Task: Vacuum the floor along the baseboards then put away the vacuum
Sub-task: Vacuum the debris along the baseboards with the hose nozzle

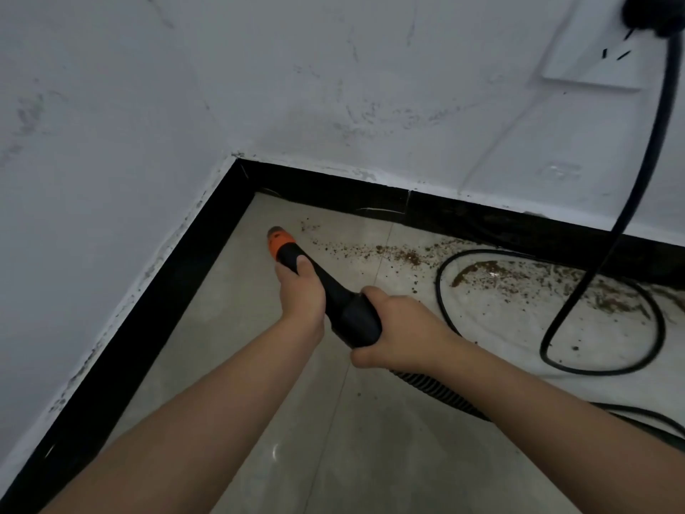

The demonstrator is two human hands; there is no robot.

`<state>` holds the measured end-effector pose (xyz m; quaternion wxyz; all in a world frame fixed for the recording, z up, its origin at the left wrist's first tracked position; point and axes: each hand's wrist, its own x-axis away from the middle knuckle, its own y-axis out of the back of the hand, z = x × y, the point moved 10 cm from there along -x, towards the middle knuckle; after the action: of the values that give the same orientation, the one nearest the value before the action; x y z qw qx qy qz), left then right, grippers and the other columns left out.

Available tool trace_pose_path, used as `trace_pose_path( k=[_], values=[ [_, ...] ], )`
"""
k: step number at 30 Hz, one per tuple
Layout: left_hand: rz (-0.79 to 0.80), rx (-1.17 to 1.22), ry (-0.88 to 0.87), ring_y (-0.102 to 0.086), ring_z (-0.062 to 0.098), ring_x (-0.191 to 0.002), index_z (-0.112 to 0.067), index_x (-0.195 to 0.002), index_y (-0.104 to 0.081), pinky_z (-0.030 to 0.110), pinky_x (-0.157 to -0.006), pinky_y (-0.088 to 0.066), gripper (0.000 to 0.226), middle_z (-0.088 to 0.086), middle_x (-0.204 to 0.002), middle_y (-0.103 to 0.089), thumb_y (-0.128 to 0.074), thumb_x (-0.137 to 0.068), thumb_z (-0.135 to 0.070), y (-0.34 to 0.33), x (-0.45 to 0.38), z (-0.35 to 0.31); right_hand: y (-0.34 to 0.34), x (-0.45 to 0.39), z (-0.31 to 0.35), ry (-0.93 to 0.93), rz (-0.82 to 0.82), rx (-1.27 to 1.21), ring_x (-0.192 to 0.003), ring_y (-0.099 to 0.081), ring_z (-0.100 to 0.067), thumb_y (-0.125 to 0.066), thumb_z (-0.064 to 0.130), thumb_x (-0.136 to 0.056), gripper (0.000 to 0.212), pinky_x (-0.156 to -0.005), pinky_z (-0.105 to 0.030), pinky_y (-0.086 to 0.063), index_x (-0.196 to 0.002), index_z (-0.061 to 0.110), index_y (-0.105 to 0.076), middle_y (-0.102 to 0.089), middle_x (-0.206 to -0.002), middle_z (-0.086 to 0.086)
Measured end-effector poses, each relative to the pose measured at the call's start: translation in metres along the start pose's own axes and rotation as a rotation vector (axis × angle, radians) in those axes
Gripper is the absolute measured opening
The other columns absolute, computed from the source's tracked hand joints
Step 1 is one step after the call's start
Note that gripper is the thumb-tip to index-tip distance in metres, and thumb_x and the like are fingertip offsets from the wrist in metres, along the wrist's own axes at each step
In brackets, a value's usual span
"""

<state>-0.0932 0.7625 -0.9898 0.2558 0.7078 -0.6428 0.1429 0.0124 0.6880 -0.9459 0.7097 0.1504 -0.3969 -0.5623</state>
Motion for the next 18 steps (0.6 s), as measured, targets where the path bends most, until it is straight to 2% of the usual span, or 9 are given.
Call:
trace_pose_path(
  k=[7, 13, 18],
  values=[
    [0.001, -0.048, 0.003, -0.041, 0.030, -0.127, -0.014, -0.148, -0.016, 0.043, -0.109, -0.034, 0.050, 0.014, -0.143, -0.037, -0.028, -0.102, -0.029, -0.002, -0.025, -0.018, 0.000, -0.020, 0.002, -0.038, -0.063, -0.074, -0.077, -0.055, -0.018, -0.073, 0.034, -0.069, 0.048, -0.058, -0.026, -0.044, -0.100, 0.020, -0.040, -0.052, -0.087, 0.002],
    [0.089, 0.024, 0.082, -0.043, 0.032, -0.125, -0.019, -0.149, -0.011, 0.048, -0.105, -0.038, 0.053, 0.013, -0.142, -0.038, -0.029, -0.101, -0.031, -0.017, 0.004, 0.008, 0.015, 0.016, -0.010, -0.030, -0.009, 0.045, -0.069, -0.055, -0.014, -0.073, 0.035, -0.067, 0.045, -0.060, -0.030, -0.050, -0.096, 0.020, -0.043, -0.051, -0.078, 0.006],
    [0.165, 0.019, 0.079, -0.042, 0.031, -0.126, -0.019, -0.149, -0.010, 0.047, -0.107, -0.036, 0.053, 0.013, -0.142, -0.037, -0.028, -0.101, -0.032, -0.036, 0.010, 0.012, 0.021, 0.026, -0.020, -0.061, -0.043, 0.066, -0.064, -0.053, -0.010, -0.072, 0.036, -0.067, 0.046, -0.057, -0.027, -0.047, -0.098, 0.020, -0.043, -0.052, -0.077, 0.006]
  ],
)
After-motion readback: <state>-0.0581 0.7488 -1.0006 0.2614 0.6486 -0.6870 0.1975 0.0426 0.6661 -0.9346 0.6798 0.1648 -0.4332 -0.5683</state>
